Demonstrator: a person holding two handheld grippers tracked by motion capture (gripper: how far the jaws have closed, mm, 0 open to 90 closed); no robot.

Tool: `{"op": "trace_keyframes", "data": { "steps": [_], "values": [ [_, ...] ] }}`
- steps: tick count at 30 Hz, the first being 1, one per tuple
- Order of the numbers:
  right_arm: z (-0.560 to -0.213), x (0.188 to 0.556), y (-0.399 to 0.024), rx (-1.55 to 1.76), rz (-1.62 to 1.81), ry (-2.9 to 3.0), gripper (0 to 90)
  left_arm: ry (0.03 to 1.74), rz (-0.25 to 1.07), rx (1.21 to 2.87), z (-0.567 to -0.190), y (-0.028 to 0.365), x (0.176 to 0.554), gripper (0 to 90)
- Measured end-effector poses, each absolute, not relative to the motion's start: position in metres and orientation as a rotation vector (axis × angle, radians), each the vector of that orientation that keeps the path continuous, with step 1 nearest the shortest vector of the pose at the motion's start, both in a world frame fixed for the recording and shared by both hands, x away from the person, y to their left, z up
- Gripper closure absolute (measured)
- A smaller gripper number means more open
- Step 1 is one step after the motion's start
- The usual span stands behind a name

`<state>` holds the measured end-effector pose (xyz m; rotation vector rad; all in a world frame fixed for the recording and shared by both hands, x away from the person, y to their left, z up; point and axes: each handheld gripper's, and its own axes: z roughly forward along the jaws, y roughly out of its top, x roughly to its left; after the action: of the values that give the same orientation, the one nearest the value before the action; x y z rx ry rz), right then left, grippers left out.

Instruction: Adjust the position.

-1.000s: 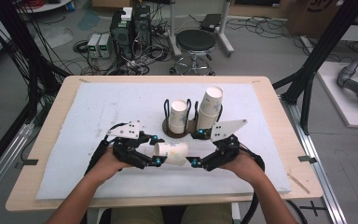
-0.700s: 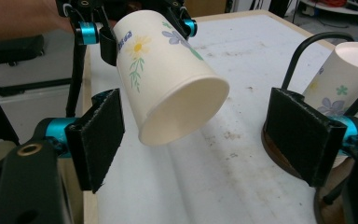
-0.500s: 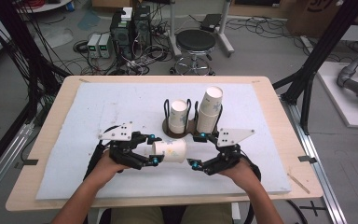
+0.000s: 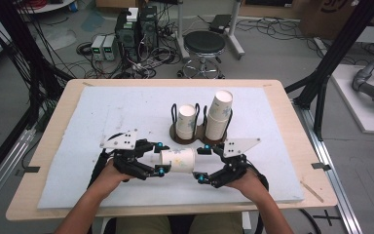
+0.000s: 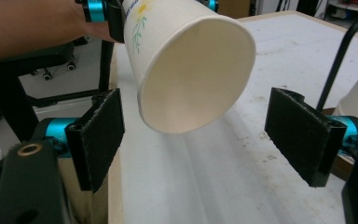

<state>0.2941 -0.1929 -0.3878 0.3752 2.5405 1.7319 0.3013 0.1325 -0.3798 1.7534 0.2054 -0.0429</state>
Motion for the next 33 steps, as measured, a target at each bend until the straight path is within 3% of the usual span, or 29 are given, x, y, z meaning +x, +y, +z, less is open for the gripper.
{"op": "trace_keyframes", "data": {
  "steps": [21,25,33],
  "values": [
    [-0.3908,0.2949,-0.184,0.243,1.834,2.582,21.5,0.101,-0.089,1.745,-0.3785,0.1237,0.2956,37.0],
    [-0.3917,0.2955,-0.1843,0.203,1.886,2.59,28.8,0.096,-0.09,1.74,-0.3784,0.1238,0.2956,37.0],
    [-0.392,0.2954,-0.1864,0.197,1.901,2.578,34.4,0.106,-0.093,1.738,-0.3821,0.1236,0.2952,36.8]
  ]
}}
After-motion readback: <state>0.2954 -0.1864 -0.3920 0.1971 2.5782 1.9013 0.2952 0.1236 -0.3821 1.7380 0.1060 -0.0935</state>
